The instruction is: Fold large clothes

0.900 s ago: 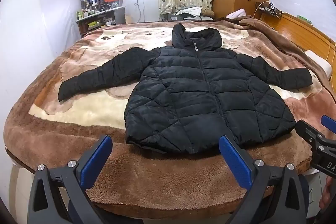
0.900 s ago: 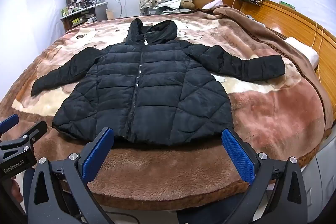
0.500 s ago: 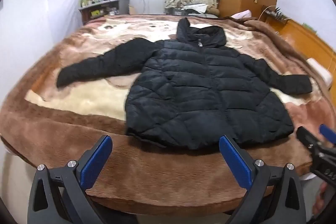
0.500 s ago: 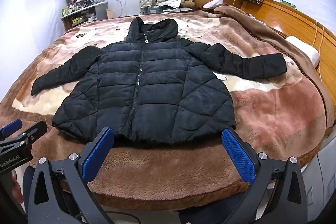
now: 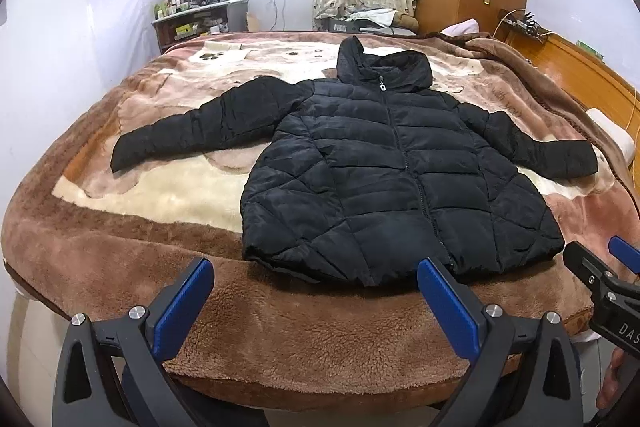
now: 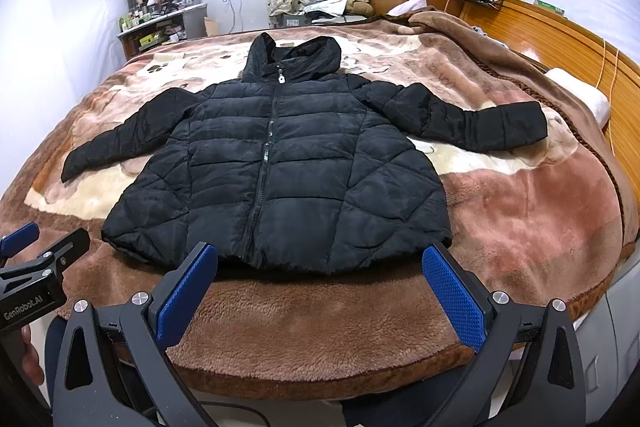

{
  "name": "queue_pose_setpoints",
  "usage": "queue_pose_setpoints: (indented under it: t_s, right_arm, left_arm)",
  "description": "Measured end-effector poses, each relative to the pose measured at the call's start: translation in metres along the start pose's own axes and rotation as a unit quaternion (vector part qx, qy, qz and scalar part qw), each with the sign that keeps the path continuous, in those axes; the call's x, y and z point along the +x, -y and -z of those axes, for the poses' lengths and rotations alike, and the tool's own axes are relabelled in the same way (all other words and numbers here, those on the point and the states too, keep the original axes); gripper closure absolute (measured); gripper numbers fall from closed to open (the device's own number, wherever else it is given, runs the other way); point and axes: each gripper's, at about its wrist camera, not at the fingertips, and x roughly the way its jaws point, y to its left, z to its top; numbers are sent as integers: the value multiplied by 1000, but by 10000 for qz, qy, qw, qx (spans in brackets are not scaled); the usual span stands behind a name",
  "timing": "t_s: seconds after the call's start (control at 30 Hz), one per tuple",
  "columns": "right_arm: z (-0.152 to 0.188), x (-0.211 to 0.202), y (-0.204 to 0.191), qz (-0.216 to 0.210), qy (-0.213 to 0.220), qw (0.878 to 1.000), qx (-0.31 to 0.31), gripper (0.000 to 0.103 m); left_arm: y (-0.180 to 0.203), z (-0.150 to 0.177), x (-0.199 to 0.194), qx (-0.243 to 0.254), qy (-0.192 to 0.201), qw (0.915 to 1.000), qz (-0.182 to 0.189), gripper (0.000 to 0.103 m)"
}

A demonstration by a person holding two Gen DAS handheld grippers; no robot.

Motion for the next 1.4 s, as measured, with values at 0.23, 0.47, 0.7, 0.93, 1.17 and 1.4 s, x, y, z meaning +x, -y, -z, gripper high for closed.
queue_pose_setpoints:
  t_s: [0.23,0.47,0.7,0.93,1.17,1.4]
  right_arm:
    - [0,1,1,3,4,10000,5,1]
    - [1,1,1,1,-6,10000,10,1]
    - [1,1,1,-5,-6,10000,17,1]
    - [3,2,2,-4,-18,10000,25,1]
    - [3,2,2,-5,-24,10000,39,1]
    - [3,2,2,-10,-23,10000,39,1]
  left_arm:
    - [-1,0,1,-20,-22,10000,29,0]
    - [-2,-1,2,-41,-20,10000,19,0]
    - [1,0,2,-2,-2,10000,-3,0]
    - [3,1,3,13,-13,10000,-3,0]
    - [0,1,2,-11,6,10000,-4,0]
    - [1,1,3,-7,-5,10000,6,0]
